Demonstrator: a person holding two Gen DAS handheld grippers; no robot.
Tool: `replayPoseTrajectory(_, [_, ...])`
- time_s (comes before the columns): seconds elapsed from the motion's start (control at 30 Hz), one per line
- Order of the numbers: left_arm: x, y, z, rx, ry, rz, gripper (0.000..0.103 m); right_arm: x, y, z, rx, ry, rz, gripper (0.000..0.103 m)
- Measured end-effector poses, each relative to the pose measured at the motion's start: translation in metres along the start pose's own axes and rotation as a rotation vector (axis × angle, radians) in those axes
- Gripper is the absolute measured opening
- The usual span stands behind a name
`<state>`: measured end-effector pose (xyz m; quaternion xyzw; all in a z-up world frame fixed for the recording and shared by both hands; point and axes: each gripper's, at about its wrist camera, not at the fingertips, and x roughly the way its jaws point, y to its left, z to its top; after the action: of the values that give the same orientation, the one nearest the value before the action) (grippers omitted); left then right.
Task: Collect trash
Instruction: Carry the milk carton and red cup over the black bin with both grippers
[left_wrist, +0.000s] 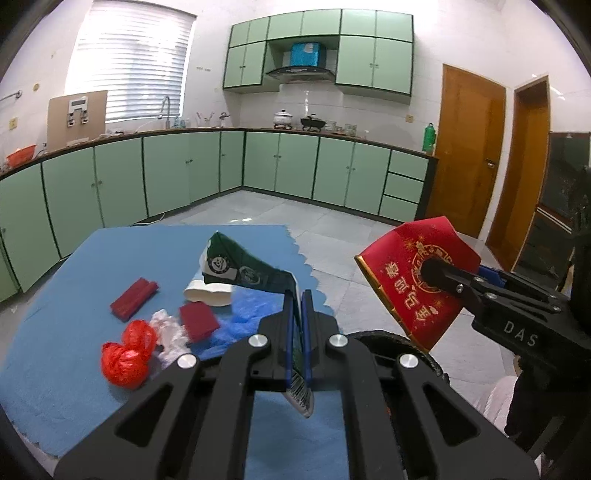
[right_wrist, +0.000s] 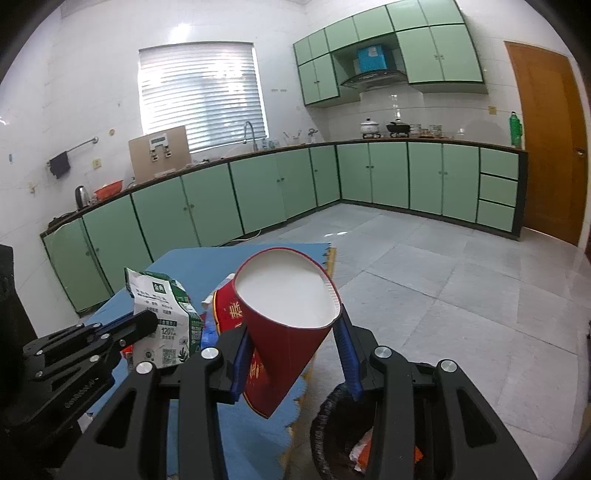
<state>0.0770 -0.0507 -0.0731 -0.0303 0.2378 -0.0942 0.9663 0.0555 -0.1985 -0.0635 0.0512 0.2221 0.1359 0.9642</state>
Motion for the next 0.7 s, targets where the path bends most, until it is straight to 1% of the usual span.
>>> replayPoseTrajectory(0.17, [0.010, -0.019, 0.001, 0.014, 0.010, -0.047, 0.003, -0.011, -0.017, -0.001, 0.012, -0.006, -0.048, 0.041])
replayPoseTrajectory(0.23, [0.012, -0.023, 0.001, 0.022, 0.011, -0.063, 0.003, -0.016, -0.026, -0.002, 0.022, -0.006, -0.072, 0.041])
replayPoseTrajectory(0.33, [0.018, -0.038, 0.001, 0.041, 0.012, -0.092, 0.003, -0.021, -0.044, -0.004, 0.040, -0.005, -0.114, 0.041])
replayPoseTrajectory(0.53, [0.039, -0.068, -0.001, 0.078, 0.026, -0.148, 0.003, -0.023, -0.079, -0.011, 0.067, 0.014, -0.191, 0.041])
replayPoseTrajectory(0.7, [0.059, -0.086, -0.007, 0.101, 0.046, -0.178, 0.003, -0.018, -0.109, -0.021, 0.097, 0.043, -0.245, 0.041])
